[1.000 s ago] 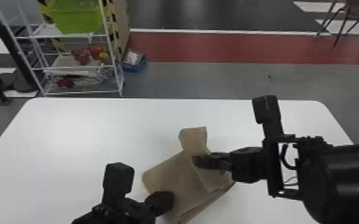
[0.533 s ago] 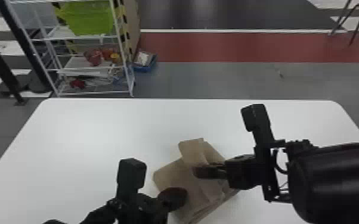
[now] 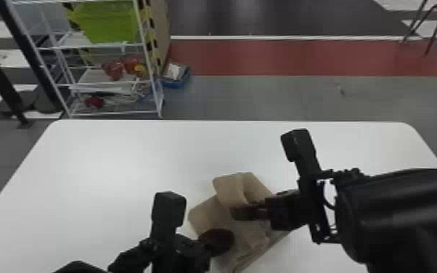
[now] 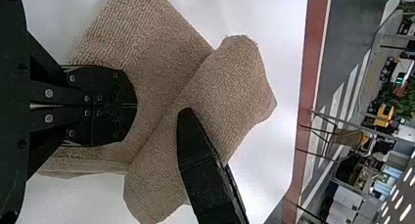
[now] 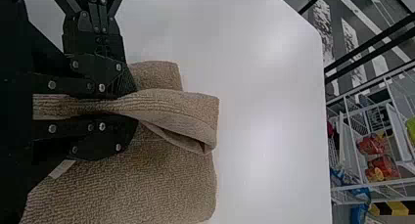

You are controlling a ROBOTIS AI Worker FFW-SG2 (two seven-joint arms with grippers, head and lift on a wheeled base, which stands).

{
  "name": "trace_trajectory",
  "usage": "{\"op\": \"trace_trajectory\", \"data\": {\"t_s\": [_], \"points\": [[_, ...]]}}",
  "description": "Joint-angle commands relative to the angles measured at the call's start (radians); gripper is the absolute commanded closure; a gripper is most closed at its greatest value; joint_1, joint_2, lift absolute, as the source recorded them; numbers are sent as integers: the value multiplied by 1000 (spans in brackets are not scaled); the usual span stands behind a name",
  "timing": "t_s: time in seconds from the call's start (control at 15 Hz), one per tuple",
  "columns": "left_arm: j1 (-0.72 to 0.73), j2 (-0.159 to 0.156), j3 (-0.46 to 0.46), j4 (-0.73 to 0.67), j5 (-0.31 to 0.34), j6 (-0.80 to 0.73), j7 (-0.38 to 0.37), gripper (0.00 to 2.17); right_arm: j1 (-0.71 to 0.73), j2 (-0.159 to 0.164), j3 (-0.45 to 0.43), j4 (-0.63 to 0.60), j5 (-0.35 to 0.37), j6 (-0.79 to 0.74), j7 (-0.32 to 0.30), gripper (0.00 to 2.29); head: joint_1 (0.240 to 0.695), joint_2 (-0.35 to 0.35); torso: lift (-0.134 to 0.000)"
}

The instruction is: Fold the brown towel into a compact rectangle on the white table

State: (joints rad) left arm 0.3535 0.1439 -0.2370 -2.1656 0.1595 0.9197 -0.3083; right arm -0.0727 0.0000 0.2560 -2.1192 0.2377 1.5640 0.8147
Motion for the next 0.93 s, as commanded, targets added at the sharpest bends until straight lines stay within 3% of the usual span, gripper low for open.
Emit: {"op": "trace_trajectory", "data": {"t_s": [0.0,0.13,0.27,0.47,0.87], "points": [[-1,-1,-5,3,0,0,0,2142,-4,1,20,5,-1,8,-11,984,695,21,-122],[-1,-1,-5,1,0,0,0,2142,-6,1,29,16,-9,8,-20,903,695,24,-122],[4,0,-5,-3,0,0,0,2142,2,1,28,19,-24,8,-19,444,695,30,-122],[10,0,-5,-5,0,0,-2,2142,28,1,17,19,-57,8,-19,184,695,37,-122],[32,3,7,-26,-1,-3,-8,2142,151,1,-103,-77,-258,8,4,164,695,58,-122]]}}
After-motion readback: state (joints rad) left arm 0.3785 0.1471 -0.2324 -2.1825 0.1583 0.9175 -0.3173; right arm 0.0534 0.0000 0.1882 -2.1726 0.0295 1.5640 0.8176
